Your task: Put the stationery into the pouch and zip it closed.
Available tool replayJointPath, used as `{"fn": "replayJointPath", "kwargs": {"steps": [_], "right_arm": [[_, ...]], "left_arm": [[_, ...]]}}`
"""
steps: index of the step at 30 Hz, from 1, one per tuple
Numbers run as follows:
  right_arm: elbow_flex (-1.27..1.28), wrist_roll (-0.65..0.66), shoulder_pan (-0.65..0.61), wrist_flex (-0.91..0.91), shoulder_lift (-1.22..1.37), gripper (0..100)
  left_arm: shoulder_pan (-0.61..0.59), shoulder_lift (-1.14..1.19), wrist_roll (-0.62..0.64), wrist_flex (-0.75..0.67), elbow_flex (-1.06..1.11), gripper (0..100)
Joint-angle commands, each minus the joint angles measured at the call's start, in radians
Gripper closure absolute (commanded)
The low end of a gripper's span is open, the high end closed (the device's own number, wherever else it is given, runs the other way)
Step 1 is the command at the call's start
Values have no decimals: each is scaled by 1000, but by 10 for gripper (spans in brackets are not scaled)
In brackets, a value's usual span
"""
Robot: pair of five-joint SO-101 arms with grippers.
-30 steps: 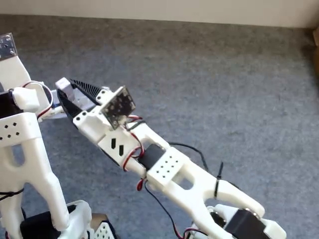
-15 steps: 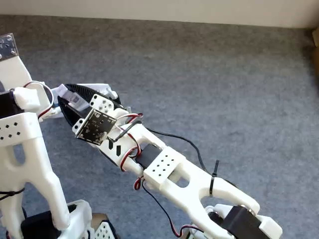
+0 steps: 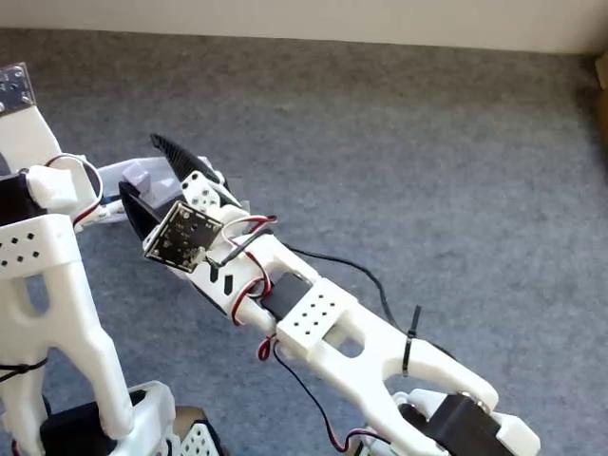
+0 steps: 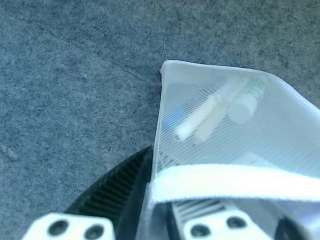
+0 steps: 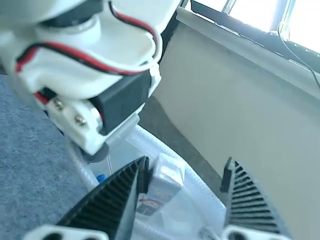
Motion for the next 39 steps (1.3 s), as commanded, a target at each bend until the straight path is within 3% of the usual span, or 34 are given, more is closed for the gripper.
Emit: {"fn": "replayJointPath", "kwargs": {"steps": [1,9,18,26,39], "right_arm": [[-7,9,27,16,-113,775],[-1,-126,22,200,-280,775],[-2,-129,25,236,-340,775],[-124,-130,25,507,-384,775],[-153,-130,88,763,-392,775]], "left_arm": [[-15,15,8,-17,8,989],[-15,15,8,-17,8,989],[-15,15,8,-17,10,989],[-15,10,8,-15,10,989],[-13,13,9,-15,10,989]]}}
